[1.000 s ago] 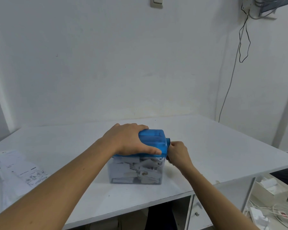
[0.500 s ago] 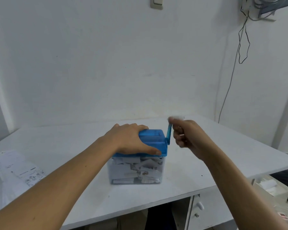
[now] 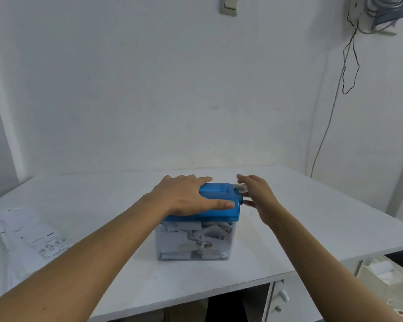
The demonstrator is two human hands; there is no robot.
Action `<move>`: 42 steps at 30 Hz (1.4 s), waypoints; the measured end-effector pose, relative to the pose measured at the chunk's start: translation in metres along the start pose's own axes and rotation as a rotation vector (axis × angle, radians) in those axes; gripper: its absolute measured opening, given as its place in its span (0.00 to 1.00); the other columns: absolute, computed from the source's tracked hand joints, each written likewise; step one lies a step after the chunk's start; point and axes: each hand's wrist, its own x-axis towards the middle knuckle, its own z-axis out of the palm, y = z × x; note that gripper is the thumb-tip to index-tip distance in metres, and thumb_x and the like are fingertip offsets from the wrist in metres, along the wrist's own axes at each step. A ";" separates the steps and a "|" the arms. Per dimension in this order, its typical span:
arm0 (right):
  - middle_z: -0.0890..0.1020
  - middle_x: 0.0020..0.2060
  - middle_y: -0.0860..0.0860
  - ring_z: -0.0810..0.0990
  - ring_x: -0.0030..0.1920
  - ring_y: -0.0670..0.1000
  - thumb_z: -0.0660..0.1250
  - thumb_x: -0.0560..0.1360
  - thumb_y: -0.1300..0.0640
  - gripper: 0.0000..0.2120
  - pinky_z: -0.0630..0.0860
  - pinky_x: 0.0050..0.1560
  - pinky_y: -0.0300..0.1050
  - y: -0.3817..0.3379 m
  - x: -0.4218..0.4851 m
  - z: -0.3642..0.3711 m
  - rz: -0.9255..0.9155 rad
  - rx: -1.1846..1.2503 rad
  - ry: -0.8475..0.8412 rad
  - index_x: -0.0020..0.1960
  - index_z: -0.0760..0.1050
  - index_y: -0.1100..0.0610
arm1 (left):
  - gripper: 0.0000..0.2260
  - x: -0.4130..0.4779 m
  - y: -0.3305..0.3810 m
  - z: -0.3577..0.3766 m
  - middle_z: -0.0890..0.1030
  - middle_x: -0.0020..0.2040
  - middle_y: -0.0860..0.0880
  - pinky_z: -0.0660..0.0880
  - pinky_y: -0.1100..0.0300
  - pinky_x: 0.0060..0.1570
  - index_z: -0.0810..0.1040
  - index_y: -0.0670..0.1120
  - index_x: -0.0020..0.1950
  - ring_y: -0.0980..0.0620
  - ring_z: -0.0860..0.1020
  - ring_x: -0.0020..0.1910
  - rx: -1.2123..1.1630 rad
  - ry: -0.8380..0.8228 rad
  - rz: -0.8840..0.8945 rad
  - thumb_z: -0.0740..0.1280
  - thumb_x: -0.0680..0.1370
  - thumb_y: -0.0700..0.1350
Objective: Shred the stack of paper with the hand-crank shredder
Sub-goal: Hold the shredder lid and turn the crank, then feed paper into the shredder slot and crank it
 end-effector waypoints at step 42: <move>0.73 0.56 0.54 0.75 0.54 0.55 0.70 0.65 0.27 0.34 0.75 0.49 0.51 -0.019 -0.122 0.353 -0.361 -1.017 -0.748 0.54 0.73 0.55 | 0.08 -0.175 -0.299 0.094 0.71 0.60 0.55 0.71 0.57 0.57 0.71 0.51 0.62 0.55 0.68 0.59 -0.207 0.460 -0.541 0.62 0.84 0.51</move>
